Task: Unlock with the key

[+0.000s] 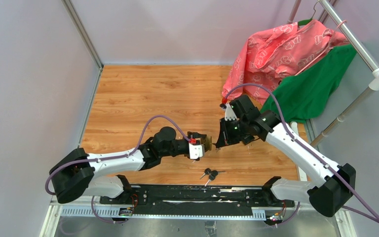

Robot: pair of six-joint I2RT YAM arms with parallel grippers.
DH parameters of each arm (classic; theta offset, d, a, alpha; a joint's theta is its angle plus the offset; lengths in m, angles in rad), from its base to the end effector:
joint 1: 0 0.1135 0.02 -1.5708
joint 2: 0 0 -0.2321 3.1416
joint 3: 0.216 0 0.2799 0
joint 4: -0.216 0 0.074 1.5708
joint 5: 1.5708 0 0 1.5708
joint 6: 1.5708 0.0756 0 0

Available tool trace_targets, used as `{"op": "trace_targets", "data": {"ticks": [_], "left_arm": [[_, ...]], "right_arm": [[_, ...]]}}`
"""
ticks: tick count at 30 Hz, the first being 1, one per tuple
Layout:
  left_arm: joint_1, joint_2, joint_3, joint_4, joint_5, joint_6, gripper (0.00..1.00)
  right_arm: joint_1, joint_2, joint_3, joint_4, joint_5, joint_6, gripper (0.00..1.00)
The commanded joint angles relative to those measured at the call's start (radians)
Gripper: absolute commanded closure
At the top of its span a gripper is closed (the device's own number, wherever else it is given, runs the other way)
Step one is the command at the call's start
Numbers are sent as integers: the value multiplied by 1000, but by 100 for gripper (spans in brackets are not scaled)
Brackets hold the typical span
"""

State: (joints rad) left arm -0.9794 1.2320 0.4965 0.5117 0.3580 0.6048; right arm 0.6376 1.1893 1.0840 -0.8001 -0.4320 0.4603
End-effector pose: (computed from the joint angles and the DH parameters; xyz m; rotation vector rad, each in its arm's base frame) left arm 0.1603 -0.2863 0.1613 1.4639 1.0792 -0.5875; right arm 0.2221 0.2039 0.2476 -0.4312 2.6003 0.9658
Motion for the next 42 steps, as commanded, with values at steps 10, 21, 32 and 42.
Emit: {"op": "trace_targets", "data": {"ticks": [10,21,32,42], "left_arm": [[-22,-3,110,136,38,-75,100],[-28,-1,69,153,-32,48,100],[-33,-24,112,19,186,71,100],[-33,1,115,-10,107,159,100]], "right_arm": [[81,-37,-16,74,52,-27,100],[-42,-21,-53,101,-184,192,100],[-6,-69,23,5,45,-241,100],[-9,-72,75,-77,-34,-264,100]]}}
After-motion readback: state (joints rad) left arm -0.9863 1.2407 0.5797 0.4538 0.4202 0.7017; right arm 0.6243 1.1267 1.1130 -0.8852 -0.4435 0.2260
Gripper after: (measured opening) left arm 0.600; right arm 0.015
